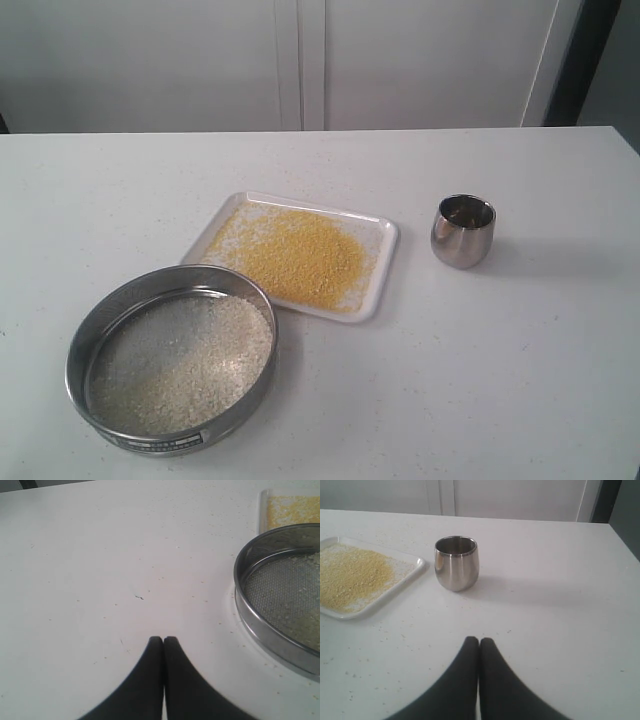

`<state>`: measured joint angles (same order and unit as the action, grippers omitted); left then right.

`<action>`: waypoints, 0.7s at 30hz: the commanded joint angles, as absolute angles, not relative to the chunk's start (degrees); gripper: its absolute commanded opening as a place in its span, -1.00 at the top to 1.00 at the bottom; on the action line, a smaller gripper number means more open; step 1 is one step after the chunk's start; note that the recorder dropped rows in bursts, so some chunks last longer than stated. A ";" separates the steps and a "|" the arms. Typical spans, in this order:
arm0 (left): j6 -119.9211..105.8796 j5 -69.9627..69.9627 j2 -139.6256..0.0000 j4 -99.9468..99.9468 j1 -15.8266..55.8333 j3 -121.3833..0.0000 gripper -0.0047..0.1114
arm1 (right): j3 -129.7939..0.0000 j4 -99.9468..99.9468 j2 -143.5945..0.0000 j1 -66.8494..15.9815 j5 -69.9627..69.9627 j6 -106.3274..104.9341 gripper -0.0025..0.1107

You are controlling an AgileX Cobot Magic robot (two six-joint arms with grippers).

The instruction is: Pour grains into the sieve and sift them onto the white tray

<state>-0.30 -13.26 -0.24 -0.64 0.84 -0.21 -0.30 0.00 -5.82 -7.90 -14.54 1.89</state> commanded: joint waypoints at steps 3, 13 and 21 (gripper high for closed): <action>-0.46 -13.34 0.00 -1.39 0.68 0.00 0.92 | 0.00 0.00 -2.95 -8.00 -17.27 1.62 0.96; -0.46 -13.34 0.00 -1.39 0.68 0.00 0.92 | 0.00 0.00 0.00 -8.00 -19.28 1.62 0.96; -0.46 -13.34 0.00 -1.39 0.68 0.00 0.92 | 0.00 0.00 0.00 -8.00 -20.15 1.38 0.96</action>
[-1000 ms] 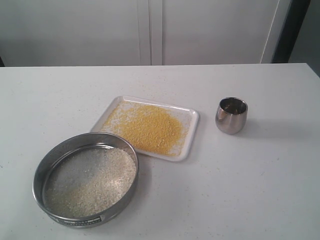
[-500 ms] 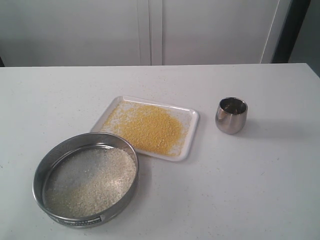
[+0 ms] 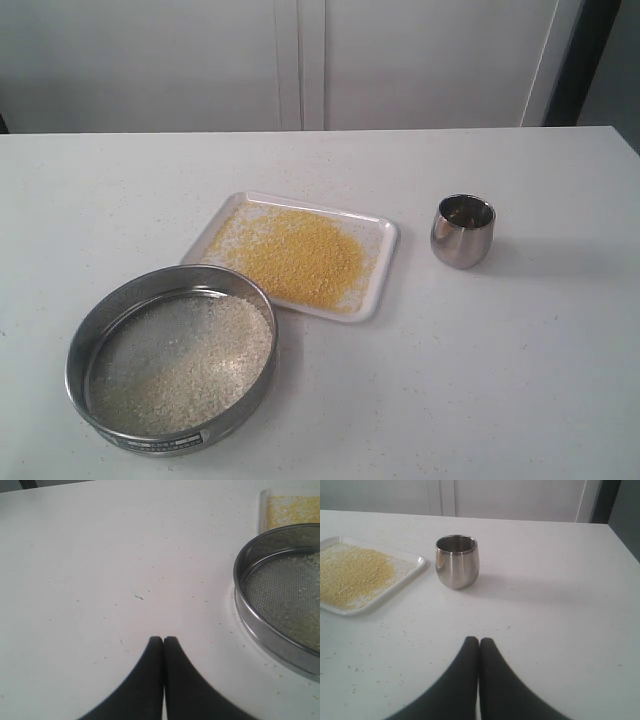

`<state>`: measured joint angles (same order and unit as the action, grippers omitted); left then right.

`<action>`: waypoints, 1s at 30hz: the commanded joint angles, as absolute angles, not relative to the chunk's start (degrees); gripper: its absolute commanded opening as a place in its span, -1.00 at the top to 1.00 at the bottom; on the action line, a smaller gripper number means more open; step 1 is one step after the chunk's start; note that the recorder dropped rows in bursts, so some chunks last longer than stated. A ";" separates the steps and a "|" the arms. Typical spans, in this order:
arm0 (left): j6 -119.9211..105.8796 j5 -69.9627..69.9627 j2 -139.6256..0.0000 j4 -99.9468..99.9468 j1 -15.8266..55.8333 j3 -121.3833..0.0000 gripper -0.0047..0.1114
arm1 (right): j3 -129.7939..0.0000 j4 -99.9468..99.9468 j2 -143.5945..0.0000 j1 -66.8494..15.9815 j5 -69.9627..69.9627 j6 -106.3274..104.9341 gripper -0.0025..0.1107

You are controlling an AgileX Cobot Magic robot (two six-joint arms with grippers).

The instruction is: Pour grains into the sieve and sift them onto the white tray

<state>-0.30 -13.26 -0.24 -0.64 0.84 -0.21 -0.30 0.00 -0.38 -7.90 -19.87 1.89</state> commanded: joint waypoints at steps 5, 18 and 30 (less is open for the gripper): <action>-0.46 -13.34 0.00 -1.39 0.68 0.00 0.92 | 0.00 0.00 0.00 -8.00 -19.19 1.33 0.96; -0.46 -13.34 0.00 -1.39 0.68 0.00 0.92 | 0.00 0.00 0.00 -8.00 -19.30 1.33 0.96; -0.46 -13.34 0.00 -1.39 0.68 0.00 0.92 | 0.00 0.00 0.00 -8.00 -19.20 1.33 0.96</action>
